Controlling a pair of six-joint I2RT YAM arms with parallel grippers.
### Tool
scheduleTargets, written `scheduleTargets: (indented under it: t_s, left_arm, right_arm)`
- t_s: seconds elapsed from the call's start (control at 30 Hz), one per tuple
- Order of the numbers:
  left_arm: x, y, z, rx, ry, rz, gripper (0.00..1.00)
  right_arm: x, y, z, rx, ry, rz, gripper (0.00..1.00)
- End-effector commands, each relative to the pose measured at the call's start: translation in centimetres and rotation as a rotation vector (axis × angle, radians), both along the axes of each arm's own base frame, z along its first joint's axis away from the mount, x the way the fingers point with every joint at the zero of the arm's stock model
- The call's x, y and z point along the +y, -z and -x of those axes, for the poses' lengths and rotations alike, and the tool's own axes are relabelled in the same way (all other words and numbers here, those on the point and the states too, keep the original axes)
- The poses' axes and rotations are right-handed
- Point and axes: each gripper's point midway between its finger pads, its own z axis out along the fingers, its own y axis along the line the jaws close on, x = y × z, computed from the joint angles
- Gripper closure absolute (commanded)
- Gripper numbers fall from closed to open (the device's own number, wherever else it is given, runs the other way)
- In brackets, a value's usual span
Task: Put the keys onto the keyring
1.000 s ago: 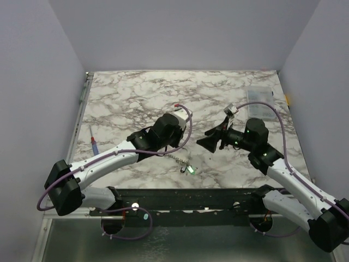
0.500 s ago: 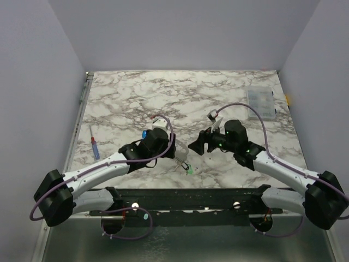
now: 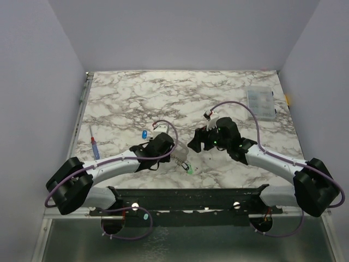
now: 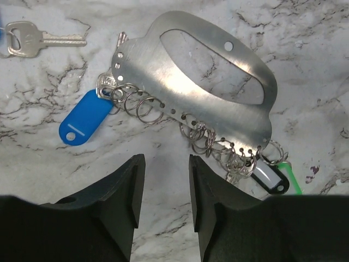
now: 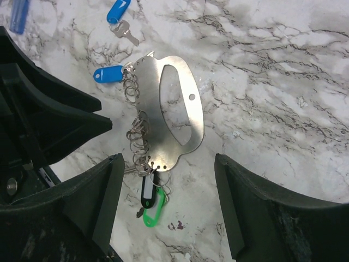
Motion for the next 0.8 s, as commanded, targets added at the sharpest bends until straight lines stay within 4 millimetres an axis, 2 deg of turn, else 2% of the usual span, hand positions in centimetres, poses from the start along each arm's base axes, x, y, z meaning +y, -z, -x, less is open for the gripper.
scheduleTargets:
  t_s: [0.0, 0.27, 0.43, 0.57, 0.77]
  left_arm:
    - [-2.1, -1.1, -2.1, -0.039, -0.023, 0.043, 0.55]
    - [-3.4, -0.7, -4.0, -0.042, -0.038, 0.003, 0.53]
    - [-3.9, 0.5, -4.2, -0.009, -0.029, -0.032, 0.59]
    - [-4.0, 0.6, -4.3, -0.005, -0.03, -0.041, 0.65]
    - [-3.8, 0.7, -4.0, 0.015, -0.027, -0.05, 0.66]
  right_arm:
    - [-0.1, 0.6, 0.0, 0.026, 0.014, 0.018, 0.24]
    - [-0.3, 1.7, 0.5, 0.05, 0.007, 0.028, 0.25]
    - [-0.6, 1.9, 0.6, 0.047, 0.009, 0.042, 0.24]
    - [-0.8, 2.2, 0.5, 0.045, 0.014, 0.052, 0.24]
    - [-0.7, 2.4, 0.5, 0.05, 0.012, 0.056, 0.24]
